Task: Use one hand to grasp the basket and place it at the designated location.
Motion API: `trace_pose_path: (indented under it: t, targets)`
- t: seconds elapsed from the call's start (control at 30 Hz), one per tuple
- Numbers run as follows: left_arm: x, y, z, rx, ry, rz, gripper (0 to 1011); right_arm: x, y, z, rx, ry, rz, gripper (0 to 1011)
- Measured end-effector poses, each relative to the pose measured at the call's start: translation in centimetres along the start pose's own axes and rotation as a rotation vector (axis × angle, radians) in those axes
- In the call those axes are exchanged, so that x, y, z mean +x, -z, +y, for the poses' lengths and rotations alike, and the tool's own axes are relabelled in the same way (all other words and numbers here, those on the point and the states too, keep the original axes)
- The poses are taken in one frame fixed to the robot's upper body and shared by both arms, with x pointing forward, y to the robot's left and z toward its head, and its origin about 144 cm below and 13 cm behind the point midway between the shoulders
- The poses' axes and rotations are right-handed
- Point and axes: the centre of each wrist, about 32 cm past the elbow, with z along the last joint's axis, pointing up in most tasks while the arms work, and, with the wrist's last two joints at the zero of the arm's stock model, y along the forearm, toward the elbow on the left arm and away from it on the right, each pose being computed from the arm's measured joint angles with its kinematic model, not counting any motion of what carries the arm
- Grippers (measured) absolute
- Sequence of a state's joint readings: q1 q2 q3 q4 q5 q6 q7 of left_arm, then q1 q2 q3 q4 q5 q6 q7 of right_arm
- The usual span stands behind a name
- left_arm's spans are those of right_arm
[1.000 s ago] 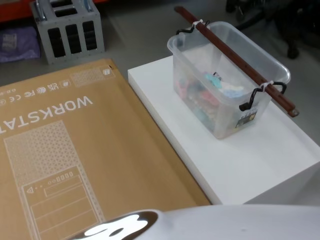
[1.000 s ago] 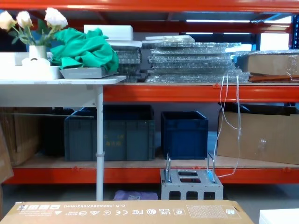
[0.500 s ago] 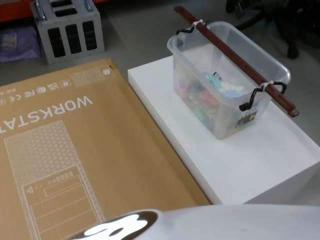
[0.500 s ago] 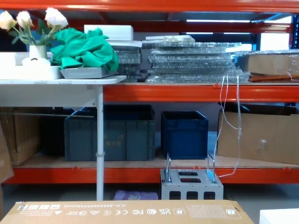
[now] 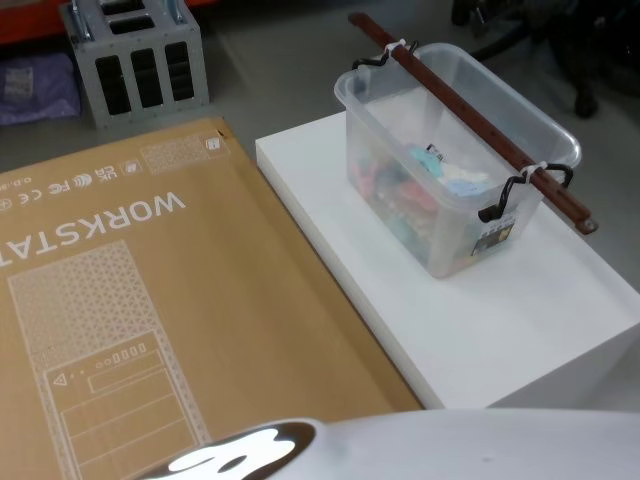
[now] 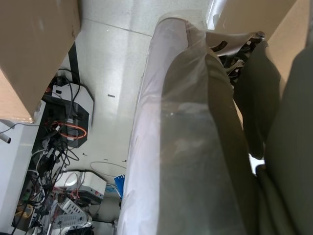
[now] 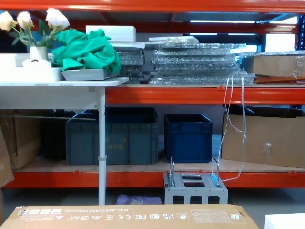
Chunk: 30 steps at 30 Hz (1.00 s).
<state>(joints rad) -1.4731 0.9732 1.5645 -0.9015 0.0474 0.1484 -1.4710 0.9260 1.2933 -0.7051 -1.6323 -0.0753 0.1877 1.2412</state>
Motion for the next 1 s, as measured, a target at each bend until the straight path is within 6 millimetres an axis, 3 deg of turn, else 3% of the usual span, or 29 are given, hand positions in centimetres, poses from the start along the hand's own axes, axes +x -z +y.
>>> trace_pose_path:
  t: [1.0]
  targets:
    - [0.0,0.0,0.0,0.0,0.0,0.0,0,0.0,0.0,0.03,-0.003,-0.001,-0.001,1000]
